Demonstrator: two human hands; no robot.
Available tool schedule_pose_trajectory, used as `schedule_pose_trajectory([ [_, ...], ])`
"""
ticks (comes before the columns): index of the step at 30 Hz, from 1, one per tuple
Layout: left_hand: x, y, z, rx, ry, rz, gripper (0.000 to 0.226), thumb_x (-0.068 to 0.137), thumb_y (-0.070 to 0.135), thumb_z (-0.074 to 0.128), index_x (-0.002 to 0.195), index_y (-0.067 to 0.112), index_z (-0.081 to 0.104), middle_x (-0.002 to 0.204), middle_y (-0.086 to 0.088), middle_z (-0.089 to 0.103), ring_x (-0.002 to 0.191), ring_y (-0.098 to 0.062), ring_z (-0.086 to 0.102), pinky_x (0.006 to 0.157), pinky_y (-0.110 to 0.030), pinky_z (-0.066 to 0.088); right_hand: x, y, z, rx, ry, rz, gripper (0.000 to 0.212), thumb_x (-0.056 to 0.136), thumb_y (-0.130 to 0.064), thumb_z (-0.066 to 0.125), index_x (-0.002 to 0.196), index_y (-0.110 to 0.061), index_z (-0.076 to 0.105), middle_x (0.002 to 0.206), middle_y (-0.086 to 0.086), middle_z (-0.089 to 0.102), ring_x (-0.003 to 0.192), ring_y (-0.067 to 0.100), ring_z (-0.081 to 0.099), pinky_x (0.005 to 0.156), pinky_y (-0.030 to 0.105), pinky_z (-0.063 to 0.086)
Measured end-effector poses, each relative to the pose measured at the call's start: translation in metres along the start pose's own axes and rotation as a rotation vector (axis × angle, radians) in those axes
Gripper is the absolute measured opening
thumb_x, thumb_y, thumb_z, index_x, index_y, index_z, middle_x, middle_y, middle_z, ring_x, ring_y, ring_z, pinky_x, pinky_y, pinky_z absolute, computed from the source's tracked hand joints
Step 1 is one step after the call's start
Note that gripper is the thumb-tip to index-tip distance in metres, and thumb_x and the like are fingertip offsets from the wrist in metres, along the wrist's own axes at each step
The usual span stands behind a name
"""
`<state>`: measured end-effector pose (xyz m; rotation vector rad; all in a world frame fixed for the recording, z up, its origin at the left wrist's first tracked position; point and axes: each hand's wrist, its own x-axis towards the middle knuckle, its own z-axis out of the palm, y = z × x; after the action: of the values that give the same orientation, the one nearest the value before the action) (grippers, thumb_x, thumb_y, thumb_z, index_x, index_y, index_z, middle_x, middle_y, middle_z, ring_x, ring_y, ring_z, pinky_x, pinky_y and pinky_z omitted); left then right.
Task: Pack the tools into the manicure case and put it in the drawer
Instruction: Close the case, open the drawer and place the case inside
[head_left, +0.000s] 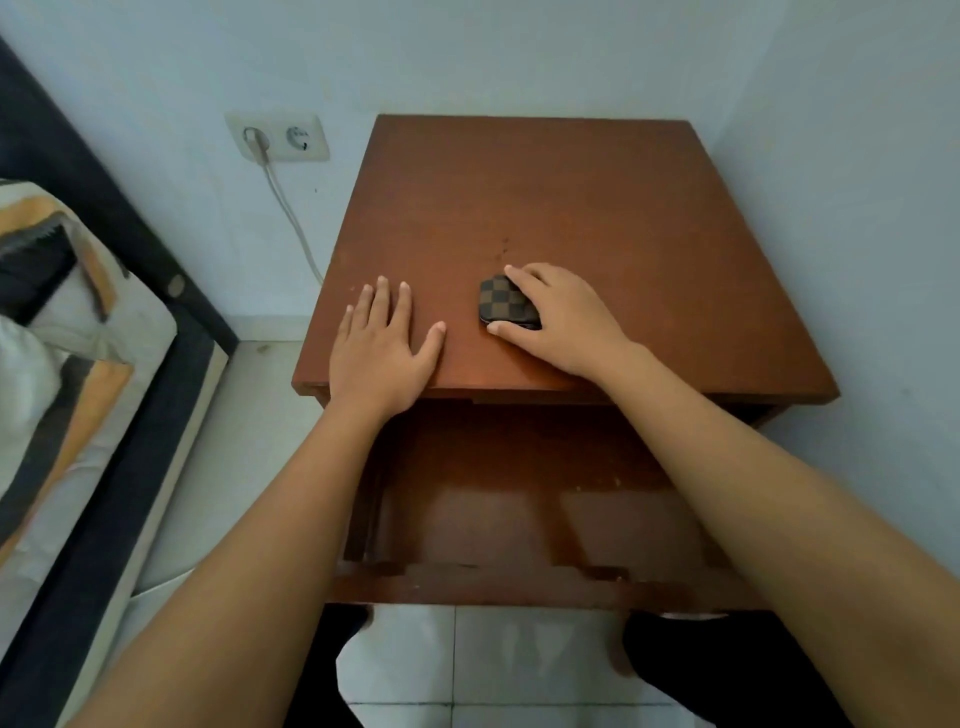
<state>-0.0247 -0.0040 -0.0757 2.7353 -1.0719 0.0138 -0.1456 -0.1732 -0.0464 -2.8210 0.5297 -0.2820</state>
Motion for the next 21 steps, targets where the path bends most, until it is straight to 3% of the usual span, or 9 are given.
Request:
schedule_pose_trajectory([
  [4, 0.000, 0.000, -0.001, 0.001, -0.003, 0.004, 0.070, 0.092, 0.059, 0.018, 0.150, 0.020, 0.010, 0.159, -0.005, 0.006, 0.146, -0.021, 0.002, 0.117, -0.036, 0.002, -0.043, -0.013, -0.004, 0.011, 0.017, -0.036, 0.072, 0.082, -0.059, 0.054, 0.140, -0.020, 0.037, 0.122, 0.006, 0.050, 0.111, 0.024, 0.046, 0.093, 0.037, 0.041],
  [10, -0.002, -0.001, -0.003, -0.014, -0.013, 0.012, 0.070, 0.093, 0.058, 0.019, 0.150, 0.017, 0.011, 0.159, -0.007, 0.007, 0.146, -0.022, 0.003, 0.117, -0.036, 0.002, -0.113, -0.028, 0.005, -0.068, -0.041, -0.255, 0.071, 0.080, -0.064, 0.046, 0.139, -0.027, 0.038, 0.109, 0.007, 0.050, 0.095, 0.022, 0.048, 0.079, 0.035, 0.043],
  [13, -0.003, 0.000, -0.003, -0.007, -0.019, 0.010, 0.071, 0.093, 0.059, 0.017, 0.150, 0.018, 0.010, 0.159, -0.006, 0.006, 0.146, -0.022, 0.002, 0.117, -0.036, 0.001, -0.121, -0.024, 0.022, -0.061, -0.231, -0.293, 0.069, 0.082, -0.063, 0.047, 0.141, -0.030, 0.033, 0.110, 0.005, 0.047, 0.097, 0.018, 0.043, 0.081, 0.030, 0.039],
  [17, -0.002, -0.001, -0.002, -0.006, -0.013, 0.006, 0.071, 0.092, 0.060, 0.016, 0.150, 0.019, 0.010, 0.159, -0.005, 0.006, 0.146, -0.021, 0.002, 0.117, -0.036, 0.001, -0.108, -0.009, 0.050, -0.048, -0.508, -0.143, 0.071, 0.081, -0.060, 0.053, 0.142, -0.035, 0.026, 0.125, 0.006, 0.042, 0.112, 0.021, 0.040, 0.090, 0.035, 0.038],
  [21, -0.001, -0.002, -0.001, -0.011, -0.008, 0.005, 0.071, 0.092, 0.060, 0.017, 0.150, 0.019, 0.011, 0.159, -0.005, 0.006, 0.146, -0.021, 0.002, 0.117, -0.036, 0.001, -0.101, -0.001, 0.074, -0.089, -0.686, -0.077, 0.074, 0.080, -0.049, 0.062, 0.142, -0.032, 0.025, 0.133, 0.010, 0.036, 0.120, 0.028, 0.036, 0.090, 0.039, 0.038],
])
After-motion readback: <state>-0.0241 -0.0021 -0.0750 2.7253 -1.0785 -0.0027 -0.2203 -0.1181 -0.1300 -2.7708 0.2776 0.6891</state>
